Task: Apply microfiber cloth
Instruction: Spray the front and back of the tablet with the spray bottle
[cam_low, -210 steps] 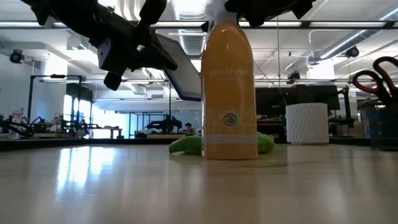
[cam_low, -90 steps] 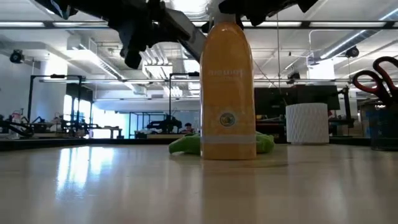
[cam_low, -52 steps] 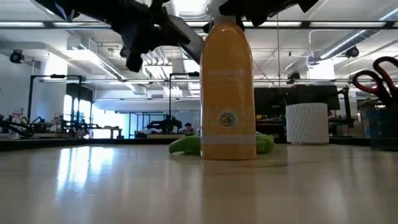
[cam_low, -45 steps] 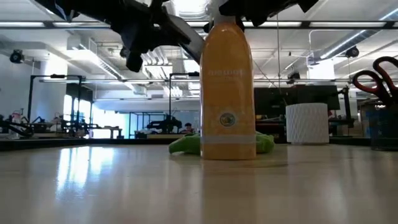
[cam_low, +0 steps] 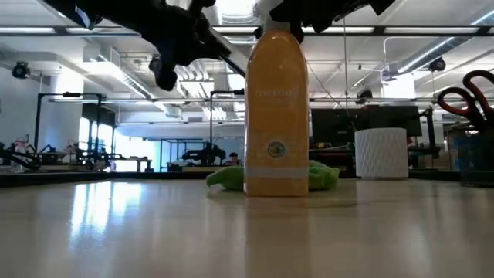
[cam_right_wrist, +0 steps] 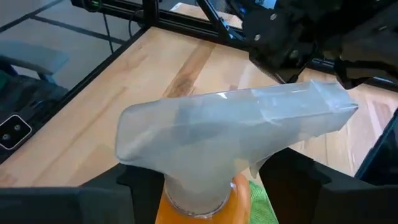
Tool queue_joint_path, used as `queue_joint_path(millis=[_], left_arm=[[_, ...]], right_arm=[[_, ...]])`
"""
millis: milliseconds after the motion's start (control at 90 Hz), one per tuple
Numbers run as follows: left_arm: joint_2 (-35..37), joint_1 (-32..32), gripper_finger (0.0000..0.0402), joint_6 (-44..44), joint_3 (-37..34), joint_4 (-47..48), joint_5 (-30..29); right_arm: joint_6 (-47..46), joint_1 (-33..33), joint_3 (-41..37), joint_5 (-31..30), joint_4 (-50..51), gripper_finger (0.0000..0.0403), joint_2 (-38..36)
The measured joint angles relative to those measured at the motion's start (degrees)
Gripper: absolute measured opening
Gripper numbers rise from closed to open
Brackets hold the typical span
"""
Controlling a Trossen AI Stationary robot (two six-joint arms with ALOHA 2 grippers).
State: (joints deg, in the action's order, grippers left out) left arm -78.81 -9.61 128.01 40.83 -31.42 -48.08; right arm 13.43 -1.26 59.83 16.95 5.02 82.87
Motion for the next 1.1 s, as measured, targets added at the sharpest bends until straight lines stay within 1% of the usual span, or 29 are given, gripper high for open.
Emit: queue_joint_path(millis=[111, 233, 522, 644, 733, 800, 922, 989, 1100], left_arm=[[0.21, -0.04, 0.0007, -0.42, -0.15, 0.01, -2.45], [1.63, -0.02, 0.0007, -3.58, -0.17, -0.02, -3.98], [9.46, -0.71, 0.0007, -9.09, -1.06, 0.00, -4.74], [10.56, -0.86, 0.0007, -10.44, -2.20, 1.34, -4.09], [9.96, -0.93, 0.0007, -10.04, -3.64, 2.03, -1.90], [8.97, -1.08, 0.0007, -9.30, -4.48, 1.24, 0.01], [7.57, -1.25, 0.0007, -8.32, -4.76, -1.32, -0.05], [7.55, -1.22, 0.0007, -8.31, -4.59, -3.23, -0.90], [8.72, -1.36, 0.0007, -9.32, -4.58, -5.84, -0.75]], right_arm=[[-0.22, 0.00, 0.02, 0.20, 0.26, 0.0199, -0.02], [-0.20, 0.00, 0.01, 0.16, 0.30, 0.0188, -0.02], [-0.65, 0.00, 0.00, -0.04, 0.57, 0.0181, -0.02], [-0.76, 0.02, 0.00, -0.04, 0.59, 0.0178, -0.02], [-0.83, 0.02, 0.01, -0.04, 0.62, 0.0169, -0.02], [-0.88, 0.02, 0.00, -0.07, 0.63, 0.0161, -0.02], [-0.82, 0.02, 0.00, -0.32, 0.74, 0.0152, 0.00], [-0.70, 0.02, 0.00, -0.65, 0.74, 0.0156, 0.00], [-0.44, 0.07, 0.00, -0.94, 0.68, 0.0185, 0.01]])
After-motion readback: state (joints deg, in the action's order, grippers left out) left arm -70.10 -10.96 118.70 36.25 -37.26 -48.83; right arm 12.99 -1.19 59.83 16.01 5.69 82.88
